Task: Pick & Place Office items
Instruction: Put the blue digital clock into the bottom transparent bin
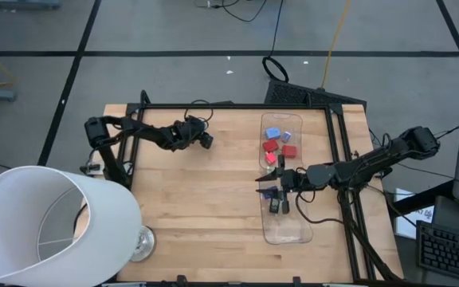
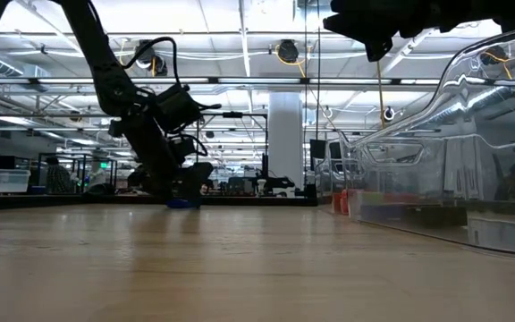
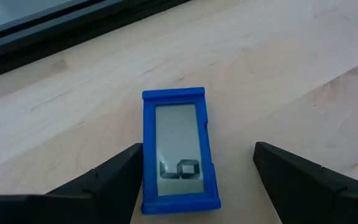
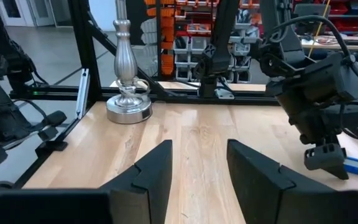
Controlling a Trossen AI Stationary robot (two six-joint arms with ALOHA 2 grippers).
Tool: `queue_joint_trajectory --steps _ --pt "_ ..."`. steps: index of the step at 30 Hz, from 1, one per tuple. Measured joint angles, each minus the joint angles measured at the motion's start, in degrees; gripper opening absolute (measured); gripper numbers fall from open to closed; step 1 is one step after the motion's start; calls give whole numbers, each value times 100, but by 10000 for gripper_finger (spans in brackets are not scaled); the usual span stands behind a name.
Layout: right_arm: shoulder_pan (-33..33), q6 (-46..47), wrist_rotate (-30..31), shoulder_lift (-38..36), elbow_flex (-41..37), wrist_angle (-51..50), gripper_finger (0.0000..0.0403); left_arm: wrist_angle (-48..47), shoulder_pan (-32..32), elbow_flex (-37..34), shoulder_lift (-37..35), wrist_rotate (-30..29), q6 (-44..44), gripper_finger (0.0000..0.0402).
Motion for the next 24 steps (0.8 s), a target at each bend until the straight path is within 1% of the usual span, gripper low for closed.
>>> queue_joint_trajectory --steps 4,11,16,18,21,24 --pt "0 0 -111 0 0 -2 144 -157 1 5 -40 30 -35 280" --pt "0 2 -113 0 0 -1 142 -214 1 4 -34 174 -50 207" --pt "0 2 -113 0 0 -2 143 -240 8 0 -30 272 3 165" --pt "0 2 -113 0 0 -1 141 -230 10 -3 -31 366 124 156" --pt "0 2 -113 0 0 -2 140 -203 16 -11 -80 502 225 156" --pt "0 -34 -113 0 0 -2 140 -252 -31 -23 -258 624 305 165"
